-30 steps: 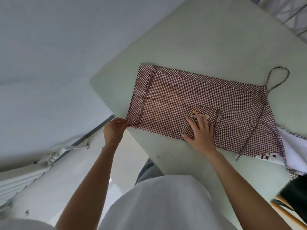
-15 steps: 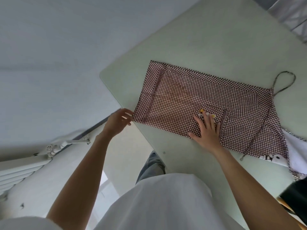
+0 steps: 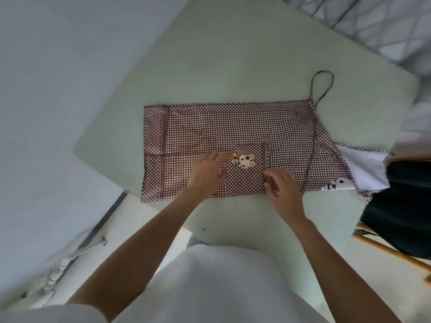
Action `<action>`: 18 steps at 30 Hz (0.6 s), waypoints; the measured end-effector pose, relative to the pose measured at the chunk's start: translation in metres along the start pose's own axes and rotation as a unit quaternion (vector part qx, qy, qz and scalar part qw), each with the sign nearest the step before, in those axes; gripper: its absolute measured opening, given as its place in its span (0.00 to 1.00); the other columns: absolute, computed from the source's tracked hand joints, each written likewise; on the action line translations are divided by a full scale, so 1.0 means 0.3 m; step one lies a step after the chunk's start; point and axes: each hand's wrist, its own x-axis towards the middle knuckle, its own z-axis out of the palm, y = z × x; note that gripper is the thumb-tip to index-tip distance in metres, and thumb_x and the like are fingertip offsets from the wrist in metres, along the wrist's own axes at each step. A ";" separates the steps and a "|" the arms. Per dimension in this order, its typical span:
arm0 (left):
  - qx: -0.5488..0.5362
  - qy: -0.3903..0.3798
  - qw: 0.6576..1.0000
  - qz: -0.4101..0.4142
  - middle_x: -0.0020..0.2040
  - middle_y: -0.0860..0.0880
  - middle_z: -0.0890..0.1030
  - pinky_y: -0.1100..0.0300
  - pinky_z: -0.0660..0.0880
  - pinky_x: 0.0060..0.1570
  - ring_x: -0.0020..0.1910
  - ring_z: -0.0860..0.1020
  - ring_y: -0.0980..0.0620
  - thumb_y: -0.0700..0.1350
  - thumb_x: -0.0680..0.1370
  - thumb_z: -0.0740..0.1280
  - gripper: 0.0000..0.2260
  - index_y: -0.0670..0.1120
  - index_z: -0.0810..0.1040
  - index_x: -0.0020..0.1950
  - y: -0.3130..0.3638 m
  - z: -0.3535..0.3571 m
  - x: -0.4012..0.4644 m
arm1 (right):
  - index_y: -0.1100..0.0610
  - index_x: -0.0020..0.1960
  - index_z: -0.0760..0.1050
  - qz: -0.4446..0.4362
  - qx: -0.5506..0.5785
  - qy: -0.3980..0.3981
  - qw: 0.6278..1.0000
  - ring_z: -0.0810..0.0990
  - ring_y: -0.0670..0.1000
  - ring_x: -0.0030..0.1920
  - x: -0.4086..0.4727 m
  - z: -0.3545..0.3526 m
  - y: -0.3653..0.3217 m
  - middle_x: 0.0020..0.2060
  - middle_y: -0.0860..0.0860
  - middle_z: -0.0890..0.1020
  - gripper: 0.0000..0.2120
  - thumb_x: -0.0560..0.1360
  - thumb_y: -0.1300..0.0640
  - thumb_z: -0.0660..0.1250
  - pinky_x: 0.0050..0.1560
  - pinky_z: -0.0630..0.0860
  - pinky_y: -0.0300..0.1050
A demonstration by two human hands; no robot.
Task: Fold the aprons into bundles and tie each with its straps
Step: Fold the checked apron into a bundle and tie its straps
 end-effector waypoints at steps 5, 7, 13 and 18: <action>0.019 -0.094 0.989 0.114 0.58 0.48 0.76 0.55 0.69 0.58 0.59 0.72 0.48 0.47 0.77 0.63 0.14 0.47 0.73 0.63 0.211 0.123 0.138 | 0.59 0.55 0.77 0.174 -0.028 0.140 0.974 0.76 0.58 0.51 -0.108 -0.120 0.176 0.50 0.55 0.81 0.10 0.75 0.60 0.66 0.54 0.70 0.48; -0.012 -0.123 0.986 0.112 0.57 0.49 0.76 0.56 0.71 0.54 0.56 0.73 0.51 0.50 0.78 0.63 0.15 0.48 0.72 0.63 0.281 0.163 0.163 | 0.60 0.55 0.77 0.242 -0.038 0.163 0.956 0.76 0.59 0.52 -0.126 -0.169 0.245 0.51 0.56 0.81 0.10 0.75 0.60 0.67 0.55 0.71 0.50; -0.024 -0.179 0.982 0.054 0.46 0.51 0.79 0.60 0.74 0.43 0.43 0.77 0.53 0.58 0.75 0.65 0.16 0.47 0.72 0.55 0.527 0.327 0.251 | 0.59 0.52 0.73 0.311 -0.134 0.070 0.938 0.74 0.58 0.50 -0.121 -0.310 0.546 0.48 0.56 0.78 0.12 0.74 0.51 0.66 0.54 0.68 0.51; 0.113 -0.148 0.982 -0.020 0.47 0.51 0.79 0.54 0.76 0.46 0.47 0.78 0.50 0.60 0.75 0.63 0.16 0.49 0.73 0.53 0.613 0.422 0.270 | 0.60 0.50 0.73 0.274 -0.141 0.037 0.951 0.73 0.61 0.50 -0.133 -0.345 0.663 0.48 0.60 0.76 0.16 0.71 0.49 0.71 0.50 0.71 0.54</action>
